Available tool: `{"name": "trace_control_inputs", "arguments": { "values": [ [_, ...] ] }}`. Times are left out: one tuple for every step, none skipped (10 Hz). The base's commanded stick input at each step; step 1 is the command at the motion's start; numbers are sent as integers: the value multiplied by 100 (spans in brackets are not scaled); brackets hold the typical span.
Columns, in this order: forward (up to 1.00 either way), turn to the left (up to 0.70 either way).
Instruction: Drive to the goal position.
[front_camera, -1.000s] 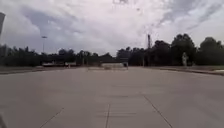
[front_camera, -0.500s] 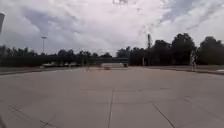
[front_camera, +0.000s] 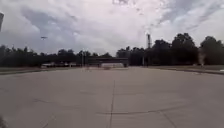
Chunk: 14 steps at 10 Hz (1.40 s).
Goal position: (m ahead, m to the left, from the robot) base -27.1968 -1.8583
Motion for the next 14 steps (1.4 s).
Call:
{"name": "trace_control_inputs", "arguments": {
  "values": [
    [70,0],
    [70,0],
    [70,0],
    [70,0],
    [70,0],
    [70,0],
    [70,0],
    [70,0],
    [70,0],
    [70,0],
    [70,0],
    [70,0],
    [70,0],
    [70,0]
  ]
}}
